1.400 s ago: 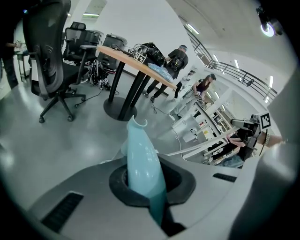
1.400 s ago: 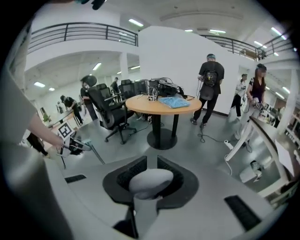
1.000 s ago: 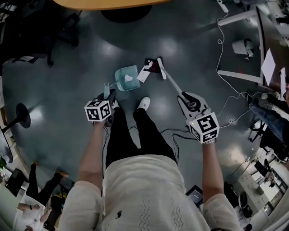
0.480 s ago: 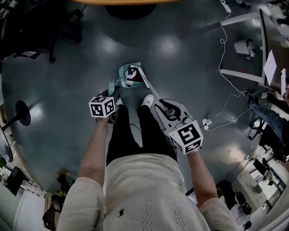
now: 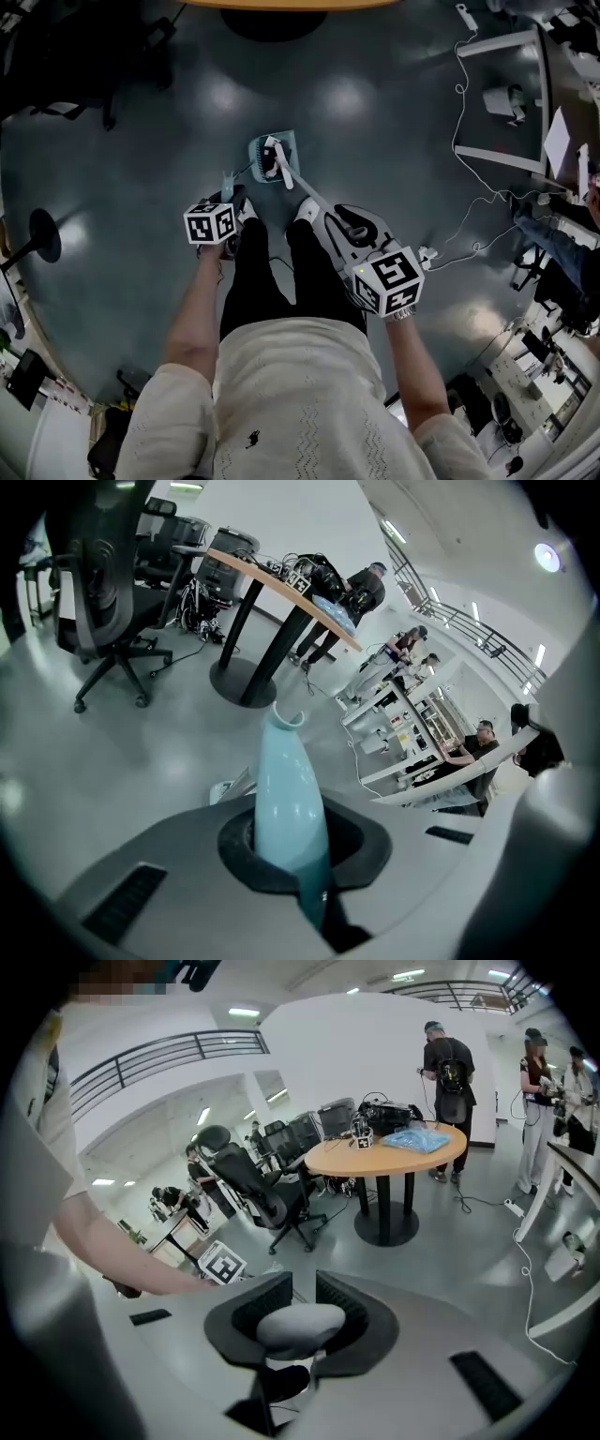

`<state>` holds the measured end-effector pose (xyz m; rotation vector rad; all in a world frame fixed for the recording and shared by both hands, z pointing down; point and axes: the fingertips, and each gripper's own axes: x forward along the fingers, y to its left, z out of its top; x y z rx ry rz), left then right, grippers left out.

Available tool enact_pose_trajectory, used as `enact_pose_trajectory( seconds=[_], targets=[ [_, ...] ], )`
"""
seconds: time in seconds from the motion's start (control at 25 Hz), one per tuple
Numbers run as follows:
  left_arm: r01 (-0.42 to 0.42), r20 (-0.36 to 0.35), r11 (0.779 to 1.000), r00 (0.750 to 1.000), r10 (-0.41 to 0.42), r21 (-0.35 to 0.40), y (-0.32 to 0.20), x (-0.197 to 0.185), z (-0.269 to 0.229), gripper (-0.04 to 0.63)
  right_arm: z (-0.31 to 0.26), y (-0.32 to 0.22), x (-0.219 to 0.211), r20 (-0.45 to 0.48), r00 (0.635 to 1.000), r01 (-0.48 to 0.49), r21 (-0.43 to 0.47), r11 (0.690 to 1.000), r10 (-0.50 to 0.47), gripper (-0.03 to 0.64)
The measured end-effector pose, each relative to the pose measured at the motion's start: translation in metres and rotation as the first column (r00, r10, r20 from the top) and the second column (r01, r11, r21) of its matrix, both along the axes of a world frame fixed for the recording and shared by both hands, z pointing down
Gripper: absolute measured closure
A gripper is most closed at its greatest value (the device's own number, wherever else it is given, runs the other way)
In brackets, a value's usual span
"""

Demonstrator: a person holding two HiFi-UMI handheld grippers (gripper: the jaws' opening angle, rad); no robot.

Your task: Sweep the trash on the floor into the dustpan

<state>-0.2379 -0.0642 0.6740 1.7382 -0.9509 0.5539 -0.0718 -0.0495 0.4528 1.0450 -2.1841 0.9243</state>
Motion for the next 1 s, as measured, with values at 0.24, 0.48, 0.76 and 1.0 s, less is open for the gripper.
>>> enact_pose_trajectory(
  seconds=[0.24, 0.48, 0.76, 1.0],
  targets=[
    [-0.024, 0.042, 0.999, 0.999, 0.025, -0.025, 0.003, -0.019, 0.010, 0.584, 0.002, 0.012, -0.013, -0.027, 1.000, 0.016, -0.003, 1.000, -0.016, 0.537],
    [-0.064, 0.040, 0.998, 0.997, 0.065, -0.025, 0.002, -0.024, 0.012, 0.584, 0.004, 0.019, -0.026, -0.038, 0.999, 0.007, 0.008, 1.000, -0.007, 0.537],
    [-0.103, 0.211, 0.991, 0.970, 0.118, -0.083, 0.009, -0.040, 0.027, 0.583, 0.003, 0.020, -0.030, -0.042, 0.999, -0.023, 0.020, 1.000, 0.024, 0.537],
    [-0.172, 0.253, 0.977, 0.946, 0.201, -0.129, 0.015, -0.046, 0.022, 0.581, 0.002, 0.026, -0.034, -0.046, 0.999, -0.027, 0.017, 0.999, 0.027, 0.537]
  ],
)
